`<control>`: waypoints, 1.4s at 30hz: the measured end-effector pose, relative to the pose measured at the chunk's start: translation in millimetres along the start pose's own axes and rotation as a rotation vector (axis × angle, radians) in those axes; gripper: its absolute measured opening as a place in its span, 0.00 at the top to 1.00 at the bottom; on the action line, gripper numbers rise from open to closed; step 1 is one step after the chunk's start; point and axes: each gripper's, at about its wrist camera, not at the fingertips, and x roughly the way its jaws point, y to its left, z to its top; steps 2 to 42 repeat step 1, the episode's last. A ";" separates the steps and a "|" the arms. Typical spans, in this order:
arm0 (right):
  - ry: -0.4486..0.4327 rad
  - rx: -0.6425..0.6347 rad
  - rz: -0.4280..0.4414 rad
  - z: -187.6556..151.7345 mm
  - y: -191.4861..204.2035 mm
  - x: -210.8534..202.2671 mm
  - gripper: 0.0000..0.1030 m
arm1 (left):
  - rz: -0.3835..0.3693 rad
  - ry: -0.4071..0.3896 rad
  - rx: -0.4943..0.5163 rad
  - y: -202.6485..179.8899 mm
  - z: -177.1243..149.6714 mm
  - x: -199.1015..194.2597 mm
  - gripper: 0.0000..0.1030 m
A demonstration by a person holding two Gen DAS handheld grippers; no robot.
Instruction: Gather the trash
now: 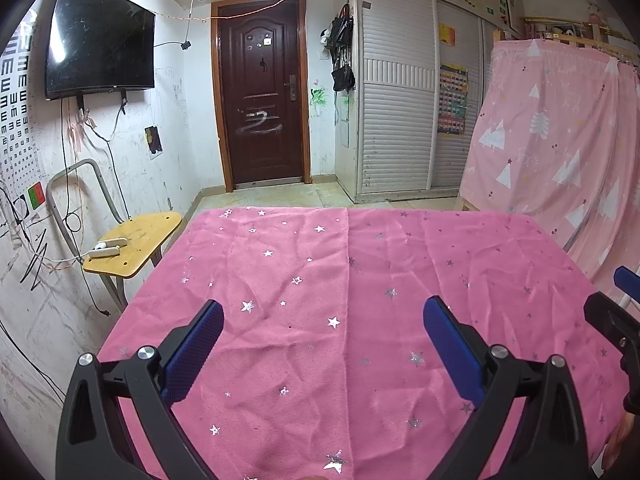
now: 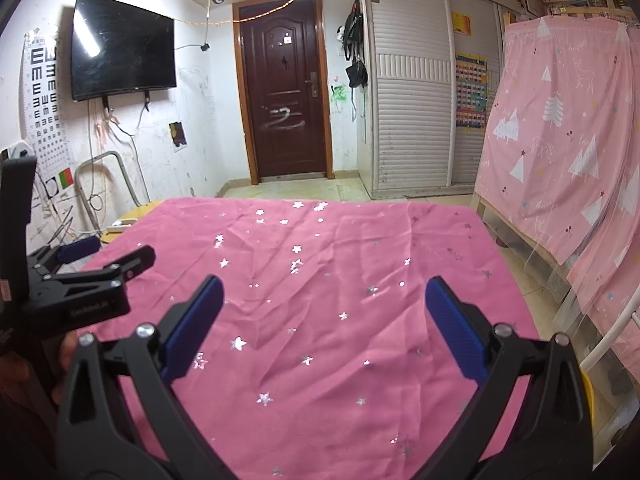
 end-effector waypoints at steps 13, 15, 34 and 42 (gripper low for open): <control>-0.001 0.000 -0.001 0.1 0.1 0.0 0.06 | -0.001 0.000 0.000 -0.5 -0.3 -0.5 0.11; -0.001 0.000 -0.001 0.1 0.1 0.0 0.06 | -0.001 0.000 0.000 -0.5 -0.3 -0.5 0.11; -0.001 0.000 -0.001 0.1 0.1 0.0 0.06 | -0.001 0.000 0.000 -0.5 -0.3 -0.5 0.11; -0.001 0.000 -0.001 0.1 0.1 0.0 0.06 | -0.001 0.000 0.000 -0.5 -0.3 -0.5 0.11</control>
